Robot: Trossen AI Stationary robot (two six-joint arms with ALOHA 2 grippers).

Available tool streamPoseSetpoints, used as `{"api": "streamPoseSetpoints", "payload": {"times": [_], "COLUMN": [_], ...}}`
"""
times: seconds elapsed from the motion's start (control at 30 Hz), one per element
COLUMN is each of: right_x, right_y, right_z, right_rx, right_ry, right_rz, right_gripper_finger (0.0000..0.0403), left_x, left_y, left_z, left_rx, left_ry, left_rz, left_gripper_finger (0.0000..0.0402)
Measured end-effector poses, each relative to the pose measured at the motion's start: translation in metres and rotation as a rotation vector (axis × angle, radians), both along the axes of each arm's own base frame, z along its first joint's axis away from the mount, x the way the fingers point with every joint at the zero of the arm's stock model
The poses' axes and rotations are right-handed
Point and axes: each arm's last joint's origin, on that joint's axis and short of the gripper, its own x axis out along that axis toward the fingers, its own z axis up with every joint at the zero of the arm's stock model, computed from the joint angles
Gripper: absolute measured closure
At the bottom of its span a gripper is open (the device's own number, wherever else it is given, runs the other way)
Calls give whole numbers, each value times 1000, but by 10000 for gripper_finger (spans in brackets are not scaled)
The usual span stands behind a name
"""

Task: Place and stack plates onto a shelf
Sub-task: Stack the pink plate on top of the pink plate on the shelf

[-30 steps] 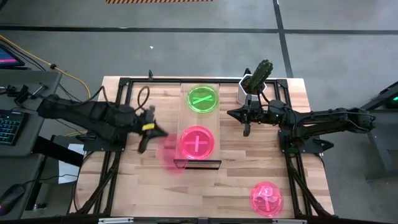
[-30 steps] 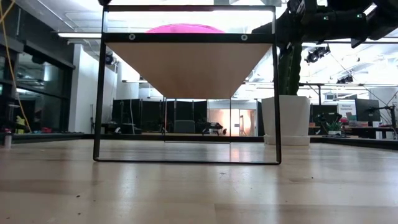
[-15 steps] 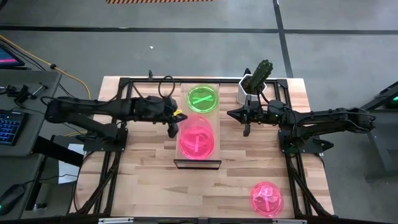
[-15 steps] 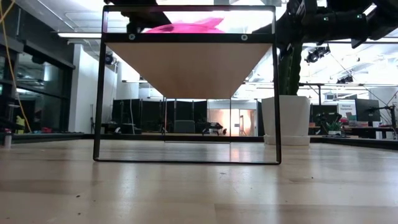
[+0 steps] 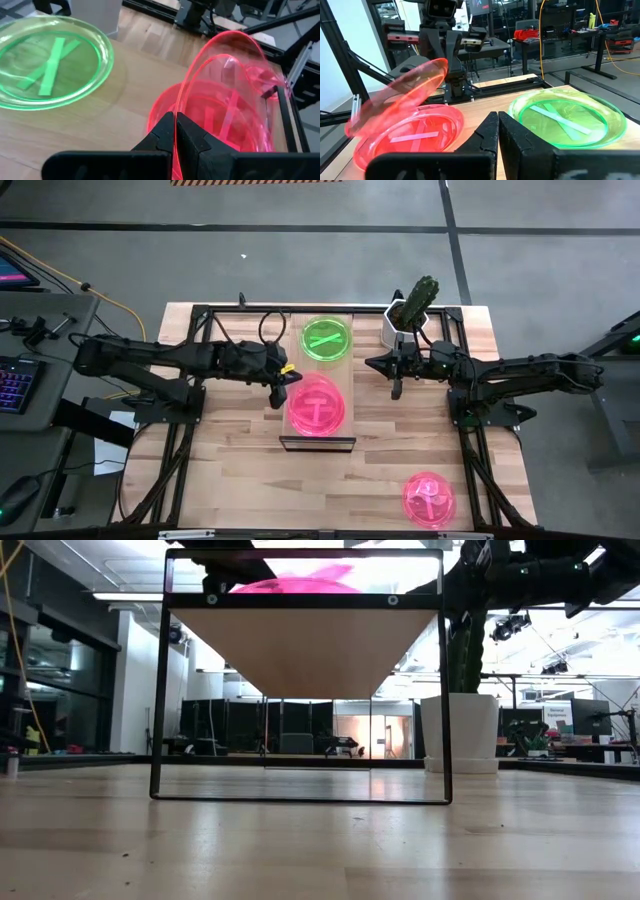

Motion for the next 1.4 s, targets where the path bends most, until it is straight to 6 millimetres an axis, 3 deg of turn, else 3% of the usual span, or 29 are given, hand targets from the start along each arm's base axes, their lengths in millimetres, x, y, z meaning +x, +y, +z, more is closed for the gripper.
{"api": "streamPoseSetpoints", "payload": {"times": [0.23, 0.87, 1.4], "right_x": [0, 0, 0], "right_y": [0, 0, 0], "right_z": [0, -1, -1], "right_rx": [-1, -7, -5], "right_ry": [1, 13, 13], "right_rz": [0, 0, -1], "right_gripper_finger": [402, 402, 402], "left_x": [6, 8, 9], "left_y": [-2, -3, 1], "left_z": [-9, -10, -9], "left_rx": [2, 11, 95], "left_ry": [45, 41, 40], "left_rz": [-5, -73, -54], "left_gripper_finger": [401, 397, 268]}}
